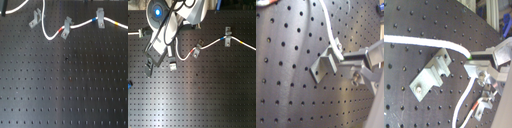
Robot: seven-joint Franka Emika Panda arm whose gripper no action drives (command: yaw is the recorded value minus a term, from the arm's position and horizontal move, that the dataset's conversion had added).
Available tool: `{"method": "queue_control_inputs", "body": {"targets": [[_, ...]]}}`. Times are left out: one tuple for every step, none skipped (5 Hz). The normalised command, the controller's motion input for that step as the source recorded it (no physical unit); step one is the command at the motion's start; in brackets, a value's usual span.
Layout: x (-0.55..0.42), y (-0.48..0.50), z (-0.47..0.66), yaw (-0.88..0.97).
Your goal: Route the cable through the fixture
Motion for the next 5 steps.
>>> {"method": "queue_control_inputs", "body": {"targets": [[-0.258, 0.178, 0.46, -0.27], [-0.210, 0.180, 0.40, -0.13], [-0.205, 0.207, 0.34, -0.04], [-0.215, 0.238, 0.25, 0.00], [-0.142, 0.215, 0.32, 0.02]]}}
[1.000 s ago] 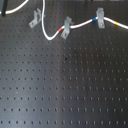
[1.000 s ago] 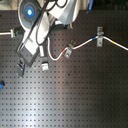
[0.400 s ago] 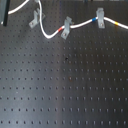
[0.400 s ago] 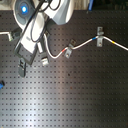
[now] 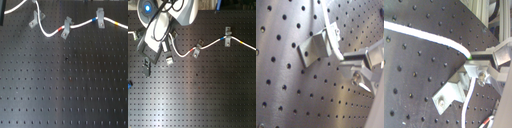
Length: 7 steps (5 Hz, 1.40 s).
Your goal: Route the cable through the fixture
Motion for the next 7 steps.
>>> {"method": "queue_control_inputs", "body": {"targets": [[-0.022, 0.091, 0.56, 0.00], [-0.096, 0.075, 0.50, 0.00], [-0.215, 0.137, 0.35, 0.11], [-0.212, 0.201, 0.23, 0.17], [-0.172, 0.249, 0.29, 0.17], [-0.167, 0.186, 0.55, 0.00], [-0.122, 0.111, 0.51, 0.00]]}}
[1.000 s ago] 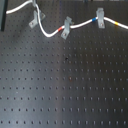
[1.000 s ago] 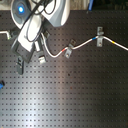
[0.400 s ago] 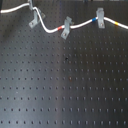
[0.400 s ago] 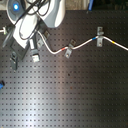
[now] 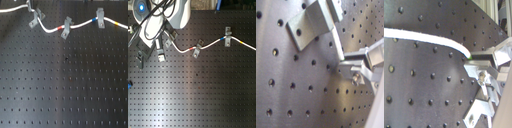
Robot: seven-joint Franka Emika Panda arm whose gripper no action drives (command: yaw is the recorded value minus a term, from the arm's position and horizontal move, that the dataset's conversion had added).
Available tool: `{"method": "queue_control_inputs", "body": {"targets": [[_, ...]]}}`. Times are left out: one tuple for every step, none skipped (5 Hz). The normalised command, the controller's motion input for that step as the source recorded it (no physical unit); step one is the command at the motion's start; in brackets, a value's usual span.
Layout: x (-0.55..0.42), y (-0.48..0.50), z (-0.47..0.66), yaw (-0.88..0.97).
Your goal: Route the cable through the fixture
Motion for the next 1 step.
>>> {"method": "queue_control_inputs", "body": {"targets": [[-0.014, 0.099, 0.29, 0.00]]}}
